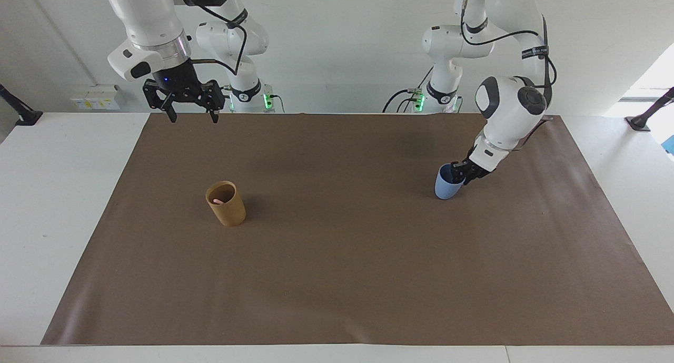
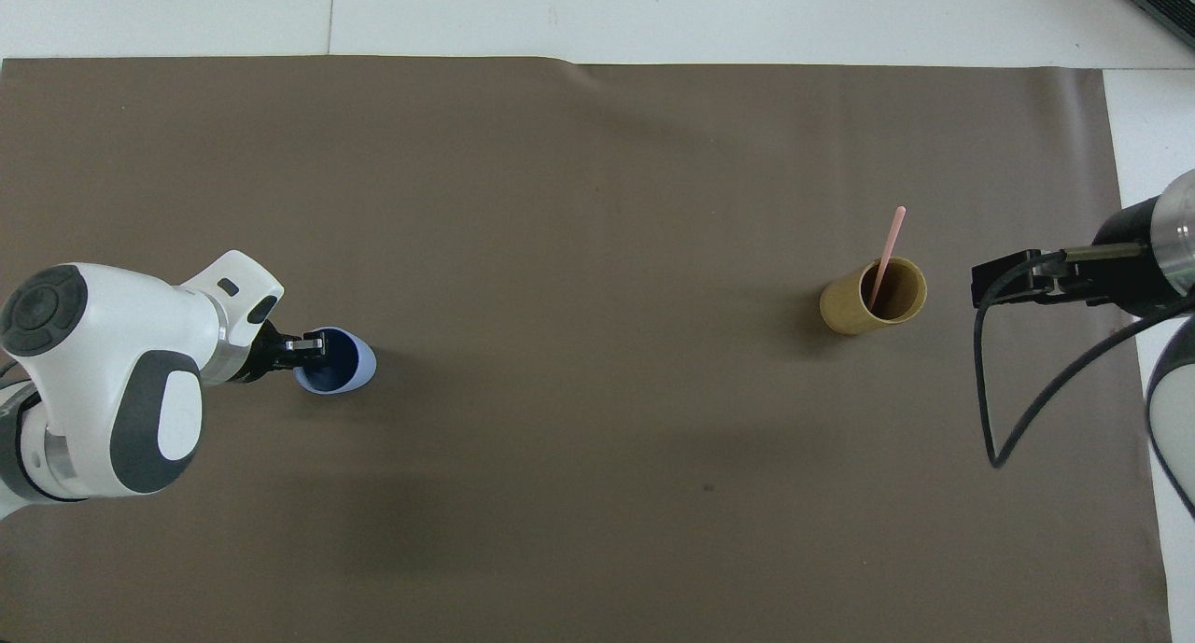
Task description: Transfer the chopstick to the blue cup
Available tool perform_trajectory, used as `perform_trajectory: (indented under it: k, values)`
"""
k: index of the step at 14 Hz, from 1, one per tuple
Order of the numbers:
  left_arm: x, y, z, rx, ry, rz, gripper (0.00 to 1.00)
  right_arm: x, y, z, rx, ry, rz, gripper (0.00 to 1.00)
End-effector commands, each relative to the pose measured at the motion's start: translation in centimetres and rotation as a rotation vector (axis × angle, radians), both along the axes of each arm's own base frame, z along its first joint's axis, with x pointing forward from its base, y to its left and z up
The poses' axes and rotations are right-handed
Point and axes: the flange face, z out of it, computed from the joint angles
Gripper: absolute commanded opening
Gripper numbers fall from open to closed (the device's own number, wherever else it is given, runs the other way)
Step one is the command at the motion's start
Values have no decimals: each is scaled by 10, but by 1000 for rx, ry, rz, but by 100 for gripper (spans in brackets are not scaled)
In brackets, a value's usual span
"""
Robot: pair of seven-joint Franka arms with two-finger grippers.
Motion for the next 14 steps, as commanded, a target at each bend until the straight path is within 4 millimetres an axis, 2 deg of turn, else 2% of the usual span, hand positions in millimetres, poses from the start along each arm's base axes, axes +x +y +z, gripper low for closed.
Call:
perform_trajectory:
  k: [1, 4, 6, 7, 9, 10, 11, 13, 14]
  values:
    - [4, -4, 10, -7, -26, -12, 0, -7, -5, 0, 22, -9, 13, 100]
    - [18, -10, 41, 18, -45, -47, 0, -7, -6, 0, 22, -9, 11, 100]
    - [27, -27, 73, 49, -37, -66, 0, -7, -5, 0, 22, -11, 12, 100]
    - [29, -47, 89, 76, -50, -58, 0, -7, -5, 1, 22, -12, 9, 100]
    - [26, -96, 95, 133, -71, -17, 0, -6, -6, 0, 22, -12, 4, 100]
    - [18, -122, 97, 134, -74, 11, 0, -6, -6, 0, 22, -15, -1, 100]
    - [8, -148, 98, 131, -75, 13, 0, -4, -6, 2, 25, -29, 0, 100]
    - [-7, -185, 99, 118, -91, 20, 0, 2, -6, 1, 28, -57, 2, 100]
    - [-12, -207, 88, 120, -81, 28, 0, 4, -5, 2, 29, -67, 5, 100]
